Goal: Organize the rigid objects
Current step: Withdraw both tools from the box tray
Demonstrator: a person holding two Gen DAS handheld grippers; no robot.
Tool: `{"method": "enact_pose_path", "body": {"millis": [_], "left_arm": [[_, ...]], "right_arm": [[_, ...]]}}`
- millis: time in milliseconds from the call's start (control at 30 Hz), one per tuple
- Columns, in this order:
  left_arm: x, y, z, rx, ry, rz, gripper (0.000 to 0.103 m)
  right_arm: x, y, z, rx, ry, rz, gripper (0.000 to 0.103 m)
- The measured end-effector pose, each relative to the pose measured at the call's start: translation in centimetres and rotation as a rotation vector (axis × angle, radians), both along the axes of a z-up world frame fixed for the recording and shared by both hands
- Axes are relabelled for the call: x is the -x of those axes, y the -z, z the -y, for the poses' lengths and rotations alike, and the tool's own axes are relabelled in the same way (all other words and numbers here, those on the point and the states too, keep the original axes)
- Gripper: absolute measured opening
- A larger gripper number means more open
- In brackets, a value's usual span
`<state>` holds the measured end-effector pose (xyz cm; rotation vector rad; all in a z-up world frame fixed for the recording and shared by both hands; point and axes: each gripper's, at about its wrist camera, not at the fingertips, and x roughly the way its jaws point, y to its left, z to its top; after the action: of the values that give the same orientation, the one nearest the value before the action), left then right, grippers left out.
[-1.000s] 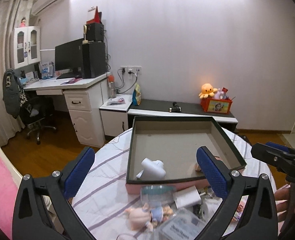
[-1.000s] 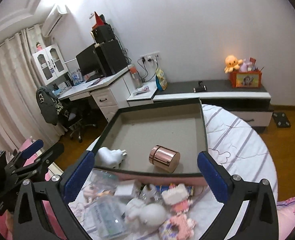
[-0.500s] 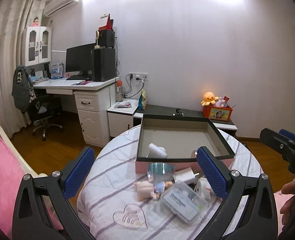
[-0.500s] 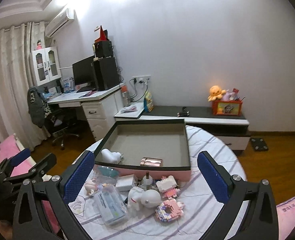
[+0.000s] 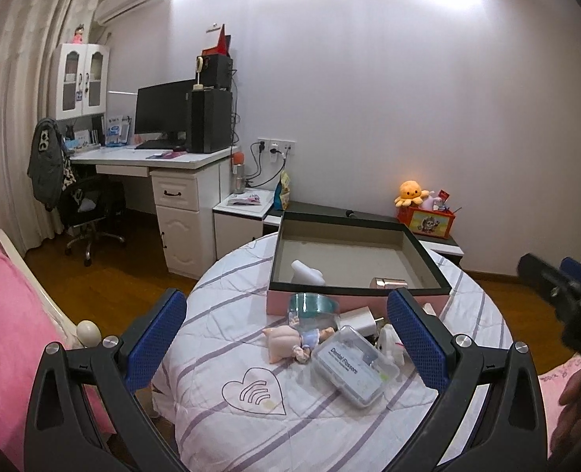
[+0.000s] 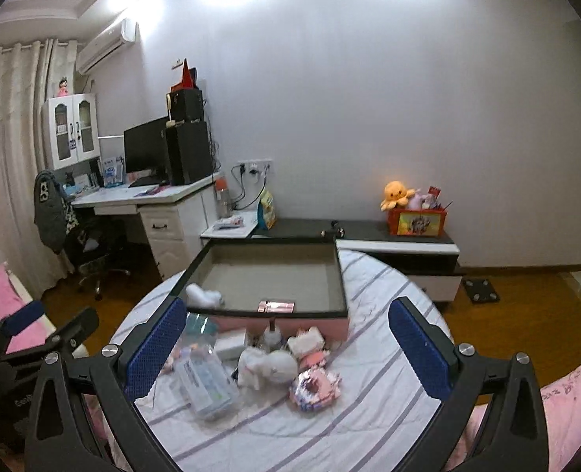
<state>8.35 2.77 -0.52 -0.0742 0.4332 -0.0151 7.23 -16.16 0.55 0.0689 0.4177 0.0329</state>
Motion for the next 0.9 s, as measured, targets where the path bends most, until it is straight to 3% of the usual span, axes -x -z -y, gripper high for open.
{"method": "enact_pose_path", "body": {"millis": [533,900], "left_arm": [[0.9,1.4,-0.5,-0.004,-0.016,-0.025,0.103],[-0.4,5.1,-0.5,-0.042,-0.008,-0.1,0.103]], "right_arm": [[0.9,1.0,0.0,0.015,-0.024,-0.01,0.103],[-0.3,3.7,1.0,0.038,-0.007,-0.09,0.103]]}}
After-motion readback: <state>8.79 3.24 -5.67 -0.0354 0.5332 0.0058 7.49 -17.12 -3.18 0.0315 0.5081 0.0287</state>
